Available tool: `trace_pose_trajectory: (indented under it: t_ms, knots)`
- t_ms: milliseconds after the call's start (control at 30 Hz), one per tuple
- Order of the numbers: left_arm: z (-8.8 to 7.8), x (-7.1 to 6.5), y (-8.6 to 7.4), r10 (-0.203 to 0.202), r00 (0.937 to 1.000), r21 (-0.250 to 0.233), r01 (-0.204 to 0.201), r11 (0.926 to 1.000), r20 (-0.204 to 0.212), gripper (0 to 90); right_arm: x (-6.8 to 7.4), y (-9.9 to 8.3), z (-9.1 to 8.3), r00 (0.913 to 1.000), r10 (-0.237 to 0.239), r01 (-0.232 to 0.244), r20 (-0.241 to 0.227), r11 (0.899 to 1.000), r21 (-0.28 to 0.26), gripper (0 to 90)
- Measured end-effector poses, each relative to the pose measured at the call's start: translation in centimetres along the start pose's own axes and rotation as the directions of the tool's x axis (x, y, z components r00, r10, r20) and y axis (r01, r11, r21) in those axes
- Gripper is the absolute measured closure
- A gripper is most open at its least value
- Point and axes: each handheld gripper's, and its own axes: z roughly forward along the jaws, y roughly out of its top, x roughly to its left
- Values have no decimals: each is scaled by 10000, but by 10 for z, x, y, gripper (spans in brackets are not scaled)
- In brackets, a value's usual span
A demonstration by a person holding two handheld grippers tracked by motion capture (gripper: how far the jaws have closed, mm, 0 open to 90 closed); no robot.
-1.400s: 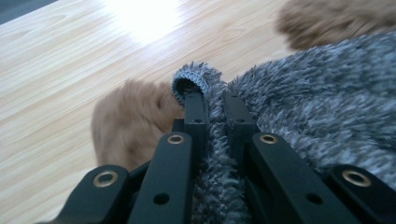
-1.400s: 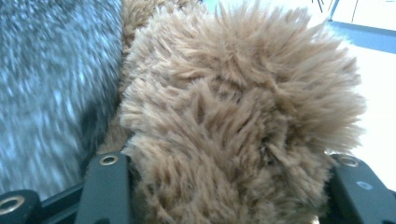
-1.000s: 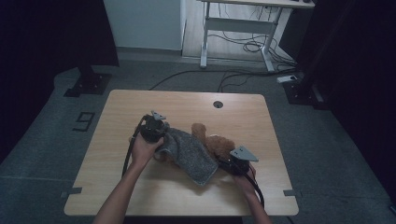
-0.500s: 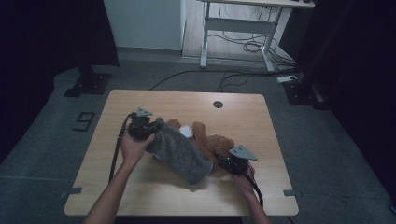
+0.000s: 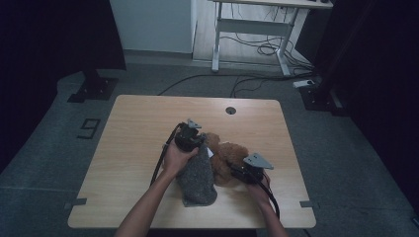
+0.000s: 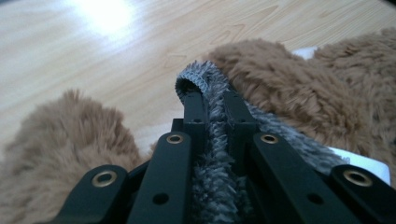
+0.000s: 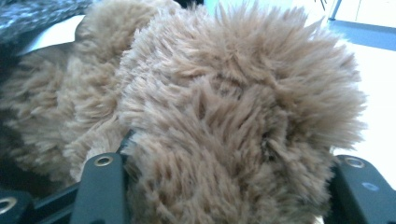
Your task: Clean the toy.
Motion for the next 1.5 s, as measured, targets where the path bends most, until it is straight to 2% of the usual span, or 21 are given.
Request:
trace_pose_trajectory:
  t_ms: [67,200,300,400,567,633,700,767,867,900,933,967,1033,1100,1267,1367,1400,1500]
  knots:
    - [-3,-3,-6,291,9996,55,-290,9996,-54,819,0,1,0,10000,54,-54,-49,10000,-9,352]
    - [-11,-13,-15,776,9966,-33,-777,9970,-291,822,-2,3,-5,9990,370,-368,-240,9993,87,236]
    - [-15,-14,-23,609,9981,-171,-610,9980,-84,823,-5,7,-12,9942,840,-828,-674,9964,202,163]
    - [-19,-14,-29,399,9992,-331,-396,9987,92,823,-7,14,-19,9869,1252,-1226,-1013,9920,310,128]
    - [-29,-20,-41,518,9984,-606,-505,9969,205,825,-11,30,-31,9758,1804,-1823,-1234,9832,-40,89]
    - [-33,-22,-48,549,9980,-734,-525,9959,308,825,-13,35,-33,9712,1965,-1982,-1350,9802,9,72]
    - [-37,-23,-54,492,9978,-866,-453,9952,437,825,-13,34,-31,9680,2024,-2004,-1481,9793,286,47]
    - [-41,-23,-59,449,9973,-951,-393,9947,575,825,-11,29,-25,9602,2113,-1988,-1824,9764,846,8]
    - [-45,-26,-65,442,9963,-1037,-364,9939,736,825,-6,19,-18,9551,2009,-1635,-2177,9704,1778,0]
    - [-47,-28,-68,472,9958,-1071,-386,9935,790,825,-3,16,-16,9574,1944,-1518,-2135,9678,2007,0]
    - [-48,-29,-70,520,9952,-1082,-429,9932,824,825,2,11,-14,9658,1723,-1263,-1939,9653,2288,26]
    - [-49,-30,-72,556,9951,-1099,-465,9928,813,825,5,7,-13,9686,1623,-1136,-1882,9627,2456,55]
    - [-50,-32,-74,560,9950,-1139,-463,9924,828,826,8,3,-14,9696,1641,-1176,-1814,9630,2426,119]
    - [-52,-33,-76,544,9946,-1162,-440,9923,882,825,10,0,-16,9726,1520,-1086,-1761,9661,2341,173]
    - [-60,-32,-80,471,9954,-1285,-362,9911,832,824,23,-5,-12,9901,565,-328,-1284,9831,1799,290]
    - [-73,-26,-71,189,9953,-1565,-37,9877,955,823,31,-5,-7,9954,77,72,-957,9880,1545,324]
    - [-76,-25,-67,198,9954,-1662,-40,9861,936,824,34,-5,-3,9967,-88,206,-804,9890,1466,332]
    - [-91,-29,-45,331,9945,-2289,-94,9734,996,825,39,-4,4,9976,-236,318,-648,9911,1289,337]
